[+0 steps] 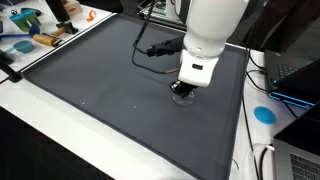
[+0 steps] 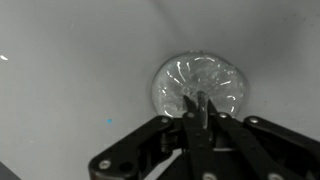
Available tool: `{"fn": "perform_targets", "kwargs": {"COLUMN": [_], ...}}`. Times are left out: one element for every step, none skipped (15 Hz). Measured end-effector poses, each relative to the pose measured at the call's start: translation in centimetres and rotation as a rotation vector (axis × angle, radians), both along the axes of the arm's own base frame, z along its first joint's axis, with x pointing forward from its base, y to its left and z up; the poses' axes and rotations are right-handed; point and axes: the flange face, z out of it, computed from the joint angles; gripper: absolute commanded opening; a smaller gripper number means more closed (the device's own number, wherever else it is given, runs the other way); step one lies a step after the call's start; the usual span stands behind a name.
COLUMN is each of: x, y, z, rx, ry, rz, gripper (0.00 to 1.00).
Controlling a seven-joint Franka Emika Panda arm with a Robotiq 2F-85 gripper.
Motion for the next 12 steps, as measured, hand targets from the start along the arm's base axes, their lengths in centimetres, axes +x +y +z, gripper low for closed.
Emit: {"fn": "perform_targets", "kwargs": {"x": [0.03, 0.03, 0.05, 0.06, 0.07, 0.08, 0.08, 0.09, 0.10, 0.11, 0.11, 0.12], "y": [0.01, 0.01, 0.01, 0.02, 0.02, 0.03, 0.03, 0.03, 0.04, 0.04, 0.04, 0.04], "z": [0.04, 0.03, 0.06, 0.07, 0.08, 0.09, 0.11, 0.12, 0.13, 0.14, 0.15, 0.16], "rx": [0.000, 0.000, 0.000, 0.001, 0.001, 0.001, 0.001, 0.001, 0.001, 0.001, 0.001, 0.001], "ry": [-0.001, -0.001, -0.002, -0.002, -0.002, -0.002, -0.003, -0.003, -0.003, -0.003, -0.003, -0.004], "rz": [0.000, 0.000, 0.000, 0.000, 0.000, 0.000, 0.000, 0.000, 0.000, 0.000, 0.000, 0.000], "gripper": [0.01, 0.00, 0.01, 0.01, 0.01, 0.01, 0.01, 0.01, 0.01, 0.29, 0.29, 0.34]}}
